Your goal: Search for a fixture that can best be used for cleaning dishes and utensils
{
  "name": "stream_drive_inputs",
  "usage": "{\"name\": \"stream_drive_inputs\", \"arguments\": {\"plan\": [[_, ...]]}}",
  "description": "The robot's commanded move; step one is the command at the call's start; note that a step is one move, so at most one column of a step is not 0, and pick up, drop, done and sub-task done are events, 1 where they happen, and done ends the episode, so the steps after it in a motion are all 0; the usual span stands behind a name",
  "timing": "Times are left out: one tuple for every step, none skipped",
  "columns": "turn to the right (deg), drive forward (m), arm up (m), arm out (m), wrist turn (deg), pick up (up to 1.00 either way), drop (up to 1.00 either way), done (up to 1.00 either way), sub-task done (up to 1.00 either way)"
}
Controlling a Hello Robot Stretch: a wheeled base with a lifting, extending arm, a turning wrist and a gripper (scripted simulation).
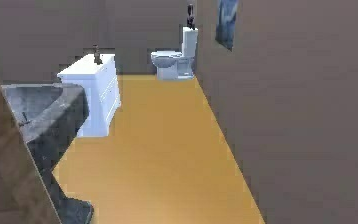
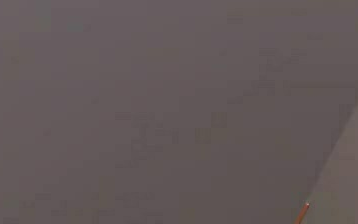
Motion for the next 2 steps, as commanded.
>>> {"name": "stream_drive_inputs", "arguments": {"plan": [[-42.0, 0.0, 0.0, 0.0, 0.0, 0.0, 0.0, 0.0, 0.0], [0.0, 0.0, 0.0, 0.0, 0.0, 0.0, 0.0, 1.0, 0.0]]}}
